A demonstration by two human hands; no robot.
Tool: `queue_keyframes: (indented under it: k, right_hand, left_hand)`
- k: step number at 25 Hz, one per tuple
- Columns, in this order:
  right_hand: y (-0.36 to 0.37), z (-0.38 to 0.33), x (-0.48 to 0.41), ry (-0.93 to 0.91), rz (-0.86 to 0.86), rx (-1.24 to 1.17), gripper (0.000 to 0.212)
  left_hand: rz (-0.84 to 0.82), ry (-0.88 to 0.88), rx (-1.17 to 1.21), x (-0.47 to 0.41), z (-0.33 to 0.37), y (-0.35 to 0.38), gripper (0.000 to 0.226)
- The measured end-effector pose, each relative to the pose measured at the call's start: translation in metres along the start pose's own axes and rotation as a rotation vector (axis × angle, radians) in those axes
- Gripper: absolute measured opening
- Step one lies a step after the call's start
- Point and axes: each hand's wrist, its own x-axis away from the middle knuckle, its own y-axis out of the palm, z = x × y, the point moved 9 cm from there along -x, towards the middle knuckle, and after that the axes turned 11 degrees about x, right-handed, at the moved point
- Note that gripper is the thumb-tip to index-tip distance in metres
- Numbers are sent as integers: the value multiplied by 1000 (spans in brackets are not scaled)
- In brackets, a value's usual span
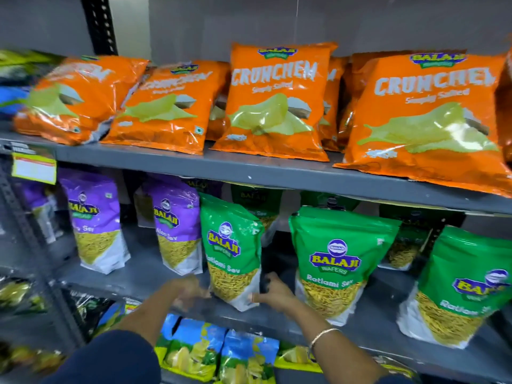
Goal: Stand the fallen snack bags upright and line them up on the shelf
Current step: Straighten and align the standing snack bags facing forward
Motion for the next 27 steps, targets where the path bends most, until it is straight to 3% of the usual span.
queue_keyframes:
  k: [1, 2, 3, 6, 8, 9, 12, 14, 15, 17, 19, 21, 23, 24, 26, 27]
  right_hand:
    - [2, -12, -7, -15, 62, -41, 75]
    - [5, -19, -13, 1, 111, -71, 77]
    - [5, -19, -17, 23, 160, -97, 77]
    - [-1, -10, -21, 29, 238, -189, 89]
    - [-3, -3, -15, 41, 216, -198, 101]
    - [-4, 0, -12, 63, 209, -178, 95]
    - [-15, 4, -1, 209, 217, -50, 55]
    - [-5, 7, 7, 402, -25, 60, 27]
    - [8, 5, 15, 491, -205, 92, 27]
    - [38, -14, 22, 500, -476, 83, 33]
    - [64, -48, 12, 403, -537, 109, 32]
    - [85, -78, -20, 300, -396, 77, 26]
    - [90, -102, -58, 228, -132, -18, 19]
    - [87, -114, -76, 189, 4, -56, 36]
    - [86, -131, -100, 118, 137, -169, 65]
    - [89, -138, -109, 79, 149, -276, 69]
  left_hand:
    - [65, 193, 119, -9, 13, -18, 32]
    - [79, 275, 219, -17, 17, -27, 69]
    - [53, 337, 309, -20, 23, -26, 91]
    - [149, 439, 300, -17, 42, -11, 94]
    - [187, 498, 314, -17, 49, -2, 116]
    - [186, 515, 330, -21, 51, 2, 124]
    - [166, 504, 353, -21, 50, 5, 97]
    - [134, 451, 328, -18, 44, 5, 94]
    - [134, 435, 295, -19, 38, -1, 84]
    - [183, 403, 185, -16, 20, -27, 30]
    - [266, 307, 100, -16, -6, -66, 34]
    - [385, 302, 160, -10, -26, -114, 35]
    - [474, 390, 372, -15, -35, -156, 50]
    - [470, 423, 492, -22, -36, -173, 63]
    - [265, 432, 606, -45, -29, -176, 96]
    - [154, 438, 603, -54, -24, -171, 105]
